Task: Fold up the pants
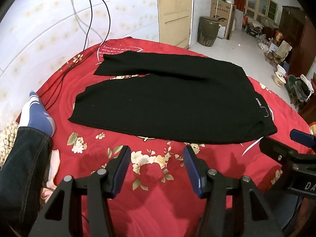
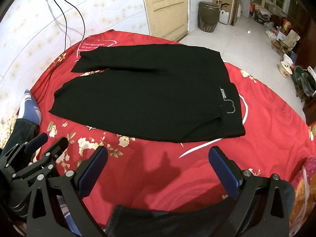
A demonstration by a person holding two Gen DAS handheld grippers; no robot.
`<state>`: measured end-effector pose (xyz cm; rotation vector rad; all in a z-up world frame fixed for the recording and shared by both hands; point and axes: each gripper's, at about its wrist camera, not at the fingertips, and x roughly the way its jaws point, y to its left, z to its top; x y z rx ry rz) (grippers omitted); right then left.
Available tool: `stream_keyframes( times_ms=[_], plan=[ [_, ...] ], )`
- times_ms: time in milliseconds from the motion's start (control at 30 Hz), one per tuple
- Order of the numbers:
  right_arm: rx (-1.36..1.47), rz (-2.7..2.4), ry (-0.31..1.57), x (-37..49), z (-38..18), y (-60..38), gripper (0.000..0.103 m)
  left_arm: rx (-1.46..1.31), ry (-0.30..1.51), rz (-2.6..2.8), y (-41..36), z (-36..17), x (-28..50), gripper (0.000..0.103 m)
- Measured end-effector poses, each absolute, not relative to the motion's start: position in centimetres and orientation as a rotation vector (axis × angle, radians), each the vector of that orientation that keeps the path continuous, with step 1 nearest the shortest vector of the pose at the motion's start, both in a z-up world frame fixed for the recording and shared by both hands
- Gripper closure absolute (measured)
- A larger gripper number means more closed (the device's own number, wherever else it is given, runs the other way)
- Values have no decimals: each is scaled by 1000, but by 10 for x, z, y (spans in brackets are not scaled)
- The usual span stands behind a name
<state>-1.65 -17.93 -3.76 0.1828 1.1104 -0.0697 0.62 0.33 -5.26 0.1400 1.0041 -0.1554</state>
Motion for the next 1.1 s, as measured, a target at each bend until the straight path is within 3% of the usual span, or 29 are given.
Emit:
stream_keyframes(
  times_ms=[1100],
  plan=[
    [186, -59, 1118, -17, -40, -174, 2, 130, 1007, -156, 5, -54, 5, 45]
  ],
)
